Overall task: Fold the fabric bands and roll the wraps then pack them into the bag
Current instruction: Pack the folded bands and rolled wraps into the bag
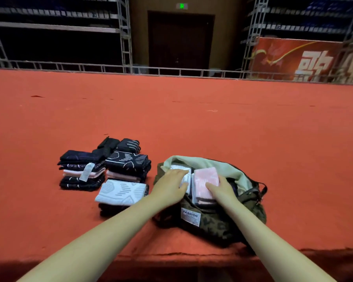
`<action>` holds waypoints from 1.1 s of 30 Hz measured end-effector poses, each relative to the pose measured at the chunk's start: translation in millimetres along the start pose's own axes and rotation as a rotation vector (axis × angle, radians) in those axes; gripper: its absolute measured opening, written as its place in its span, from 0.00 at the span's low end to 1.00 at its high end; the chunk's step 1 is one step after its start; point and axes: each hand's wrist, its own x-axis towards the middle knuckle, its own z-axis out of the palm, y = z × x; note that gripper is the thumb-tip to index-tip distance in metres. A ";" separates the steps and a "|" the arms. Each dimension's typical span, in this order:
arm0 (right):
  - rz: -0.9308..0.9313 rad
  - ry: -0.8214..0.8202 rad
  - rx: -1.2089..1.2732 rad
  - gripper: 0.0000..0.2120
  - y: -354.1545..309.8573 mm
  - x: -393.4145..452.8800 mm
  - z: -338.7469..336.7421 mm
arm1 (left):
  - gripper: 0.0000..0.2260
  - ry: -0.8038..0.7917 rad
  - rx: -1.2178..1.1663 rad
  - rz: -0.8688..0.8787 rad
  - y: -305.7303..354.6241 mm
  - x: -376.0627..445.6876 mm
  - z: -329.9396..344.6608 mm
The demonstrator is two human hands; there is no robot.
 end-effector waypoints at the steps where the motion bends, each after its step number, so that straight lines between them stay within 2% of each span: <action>1: 0.003 -0.016 0.079 0.17 -3.8 1.7 1.8 | 0.21 -0.036 0.021 -0.014 0.9 4.4 4.1; 4: 0.016 0.019 0.189 0.20 -6.8 6.1 6.4 | 0.21 -0.067 0.133 -0.052 -2.3 11.1 13.7; 8: -0.043 0.002 -0.222 0.32 -1.7 5.2 22.8 | 0.25 -0.057 0.185 -0.051 -3.6 12.9 21.6; 11: -0.121 0.031 -0.490 0.32 3.1 2.1 25.9 | 0.28 -0.045 0.216 -0.044 -7.5 15.2 25.9; 15: -0.149 0.021 -0.232 0.26 9.9 3.7 15.4 | 0.34 -0.060 0.224 -0.048 -5.0 14.3 26.1; 17: -0.155 0.036 -0.149 0.25 13.2 6.1 12.6 | 0.31 -0.105 0.253 -0.063 -3.8 17.5 27.9; 20: -0.137 -0.031 -0.181 0.26 15.8 15.0 7.9 | 0.22 -0.169 0.223 -0.110 -4.9 24.7 28.6; 25: -0.127 -0.146 -0.312 0.24 6.6 27.7 -0.1 | 0.21 -0.236 0.176 -0.121 -1.1 33.1 24.3; 27: -0.162 -0.078 -0.458 0.24 2.2 26.8 0.5 | 0.22 -0.196 -0.014 -0.086 -4.4 29.5 13.0; 29: -0.232 0.048 -0.516 0.25 -2.8 17.1 -1.5 | 0.18 -0.075 -0.187 -0.050 -13.3 20.3 -4.7; 31: -0.401 0.158 -0.406 0.21 -12.2 5.3 0.5 | 0.14 0.081 -0.184 -0.048 -26.7 6.0 -26.7; 33: -0.561 0.174 -0.264 0.15 -29.5 -5.6 11.1 | 0.14 0.179 -0.142 -0.058 -44.2 -12.7 -48.1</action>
